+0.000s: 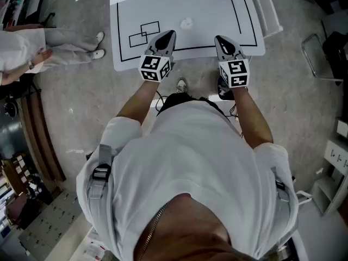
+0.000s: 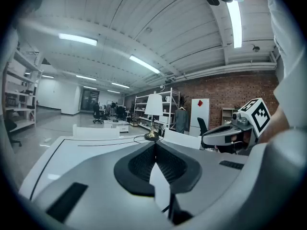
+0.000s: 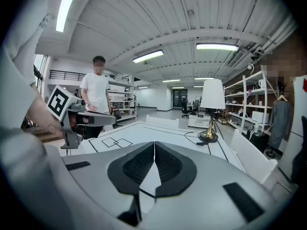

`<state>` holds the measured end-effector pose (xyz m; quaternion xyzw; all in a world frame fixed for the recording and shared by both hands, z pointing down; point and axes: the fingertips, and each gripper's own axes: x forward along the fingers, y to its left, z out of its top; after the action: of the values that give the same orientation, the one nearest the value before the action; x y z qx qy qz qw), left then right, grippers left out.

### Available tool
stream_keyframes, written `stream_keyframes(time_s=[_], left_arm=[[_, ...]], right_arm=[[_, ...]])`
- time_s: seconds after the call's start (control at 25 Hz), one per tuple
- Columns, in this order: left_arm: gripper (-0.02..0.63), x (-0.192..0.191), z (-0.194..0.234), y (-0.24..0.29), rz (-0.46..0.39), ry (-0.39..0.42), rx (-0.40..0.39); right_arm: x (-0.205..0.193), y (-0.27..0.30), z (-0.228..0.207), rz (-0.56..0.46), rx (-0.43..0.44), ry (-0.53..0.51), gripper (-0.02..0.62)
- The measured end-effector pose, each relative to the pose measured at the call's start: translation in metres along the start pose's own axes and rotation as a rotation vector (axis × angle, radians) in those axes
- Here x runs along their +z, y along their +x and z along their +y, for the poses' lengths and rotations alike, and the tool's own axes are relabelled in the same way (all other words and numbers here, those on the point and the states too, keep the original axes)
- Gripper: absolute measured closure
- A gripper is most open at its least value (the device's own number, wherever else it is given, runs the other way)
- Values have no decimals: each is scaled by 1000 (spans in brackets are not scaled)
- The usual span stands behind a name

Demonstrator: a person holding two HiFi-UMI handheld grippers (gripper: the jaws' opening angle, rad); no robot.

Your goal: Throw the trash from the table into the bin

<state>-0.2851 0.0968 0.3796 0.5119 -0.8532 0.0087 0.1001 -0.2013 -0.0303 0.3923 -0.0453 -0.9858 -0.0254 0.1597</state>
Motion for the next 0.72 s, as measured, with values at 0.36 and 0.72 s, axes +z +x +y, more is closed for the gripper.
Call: stream_keyframes(time_s=[0.36,0.72], left_arm=[[595,-27,81,-16,48,-41,46],[595,-53,127,-14,100,-97,55]], right_arm=[[-21,105,36,164,97,-43,562],[-70,167,46,394,134,-44,362]])
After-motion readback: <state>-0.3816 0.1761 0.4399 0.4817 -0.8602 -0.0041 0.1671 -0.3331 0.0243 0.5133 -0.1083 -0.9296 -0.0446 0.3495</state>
